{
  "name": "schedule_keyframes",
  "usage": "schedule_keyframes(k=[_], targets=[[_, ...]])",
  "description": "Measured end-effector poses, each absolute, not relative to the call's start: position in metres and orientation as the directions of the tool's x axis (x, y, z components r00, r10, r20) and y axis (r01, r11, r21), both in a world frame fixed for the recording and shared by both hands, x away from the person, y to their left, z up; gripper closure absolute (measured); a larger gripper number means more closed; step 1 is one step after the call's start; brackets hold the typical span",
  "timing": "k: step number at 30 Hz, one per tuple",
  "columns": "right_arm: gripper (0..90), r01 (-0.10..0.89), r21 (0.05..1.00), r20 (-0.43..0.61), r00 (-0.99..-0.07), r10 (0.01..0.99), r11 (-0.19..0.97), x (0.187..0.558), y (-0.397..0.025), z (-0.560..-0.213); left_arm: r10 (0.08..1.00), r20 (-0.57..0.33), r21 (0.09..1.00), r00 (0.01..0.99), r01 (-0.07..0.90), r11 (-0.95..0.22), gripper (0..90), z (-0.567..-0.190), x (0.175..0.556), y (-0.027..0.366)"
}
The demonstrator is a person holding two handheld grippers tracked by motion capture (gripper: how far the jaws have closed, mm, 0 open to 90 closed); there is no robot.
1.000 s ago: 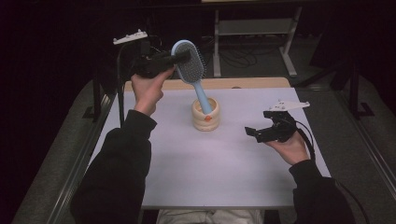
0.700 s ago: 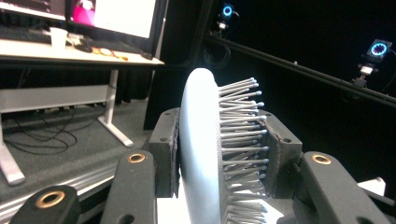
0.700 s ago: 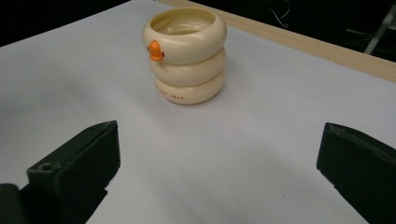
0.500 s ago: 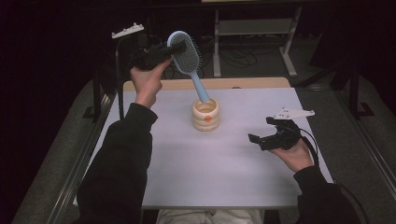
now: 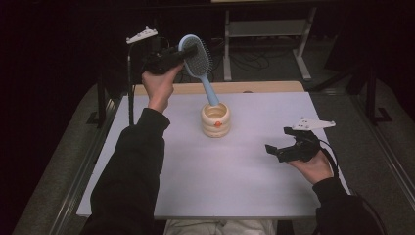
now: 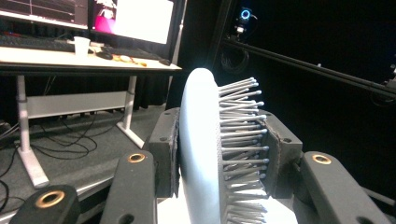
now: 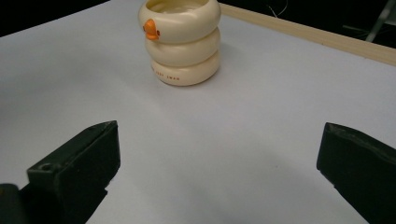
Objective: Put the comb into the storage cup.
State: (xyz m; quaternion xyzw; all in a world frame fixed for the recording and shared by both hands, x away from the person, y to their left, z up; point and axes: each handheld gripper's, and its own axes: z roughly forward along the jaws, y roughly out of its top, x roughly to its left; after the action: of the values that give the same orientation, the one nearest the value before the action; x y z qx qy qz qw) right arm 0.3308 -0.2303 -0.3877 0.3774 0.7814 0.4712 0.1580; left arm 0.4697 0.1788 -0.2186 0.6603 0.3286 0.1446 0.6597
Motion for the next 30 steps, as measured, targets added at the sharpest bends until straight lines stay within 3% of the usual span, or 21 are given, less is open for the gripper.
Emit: schedule_keyframes(k=[13,30], targets=[[0.0,0.447,0.851,0.113,-0.667,0.737,0.274,0.329,-0.233,-0.392,0.634,-0.2,0.973,0.747,0.225,0.042,55.8,-0.236,0.476,0.167],[0.0,0.45,0.849,0.113,-0.666,0.738,0.277,0.328,-0.234,-0.392,0.64,-0.22,0.967,0.736,0.25,0.045,55.8,-0.263,0.481,0.162]])
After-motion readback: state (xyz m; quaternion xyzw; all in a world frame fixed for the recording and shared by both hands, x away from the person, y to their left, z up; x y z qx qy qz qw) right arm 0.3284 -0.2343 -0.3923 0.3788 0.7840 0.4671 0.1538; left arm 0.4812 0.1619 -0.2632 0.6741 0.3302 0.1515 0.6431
